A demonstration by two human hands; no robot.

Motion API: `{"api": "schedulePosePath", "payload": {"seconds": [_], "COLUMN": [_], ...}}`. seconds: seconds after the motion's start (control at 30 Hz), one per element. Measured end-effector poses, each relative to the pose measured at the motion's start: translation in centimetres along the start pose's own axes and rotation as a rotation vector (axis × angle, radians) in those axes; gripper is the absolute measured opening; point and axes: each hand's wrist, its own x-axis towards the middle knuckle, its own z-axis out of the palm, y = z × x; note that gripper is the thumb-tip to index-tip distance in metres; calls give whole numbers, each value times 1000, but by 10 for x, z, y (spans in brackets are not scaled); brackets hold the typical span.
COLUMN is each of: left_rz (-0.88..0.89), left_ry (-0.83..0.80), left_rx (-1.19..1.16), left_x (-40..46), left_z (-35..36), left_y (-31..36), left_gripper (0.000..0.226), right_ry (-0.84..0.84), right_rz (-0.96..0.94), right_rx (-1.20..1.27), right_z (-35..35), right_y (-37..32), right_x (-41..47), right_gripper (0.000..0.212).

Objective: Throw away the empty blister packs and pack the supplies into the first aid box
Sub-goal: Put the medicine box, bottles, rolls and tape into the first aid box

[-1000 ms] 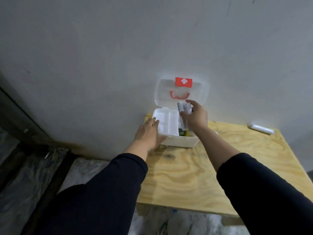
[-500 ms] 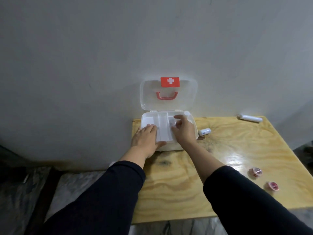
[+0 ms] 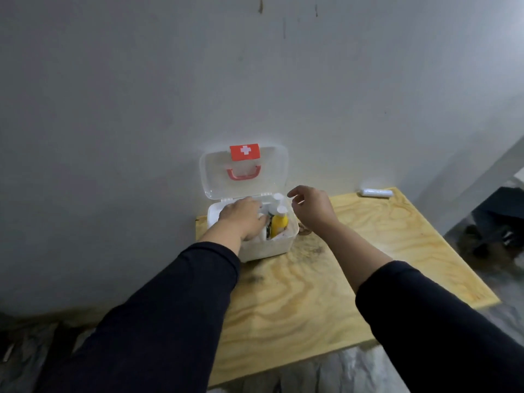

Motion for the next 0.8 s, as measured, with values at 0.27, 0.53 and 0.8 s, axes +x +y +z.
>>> {"api": "schedulePosePath", "payload": {"seconds": [0.27,0.53,0.8], "left_rz": [94,32,-134], "left_ry": [-69,-159,-162], "left_rx": [-3,163,113], "left_x": [30,64,82], "left_z": [2,18,40], "left_y": [75,112,132], "left_gripper": [42,38,35], "right_ry": [-144,-393,-595], "right_rz": [69,-99,-396], "right_rx": [-162,-410,-510], "right_z": [-45,-46,-6], "right_y": [61,103,127], "right_x": [5,48,91], "right_gripper": [30,35,37]}}
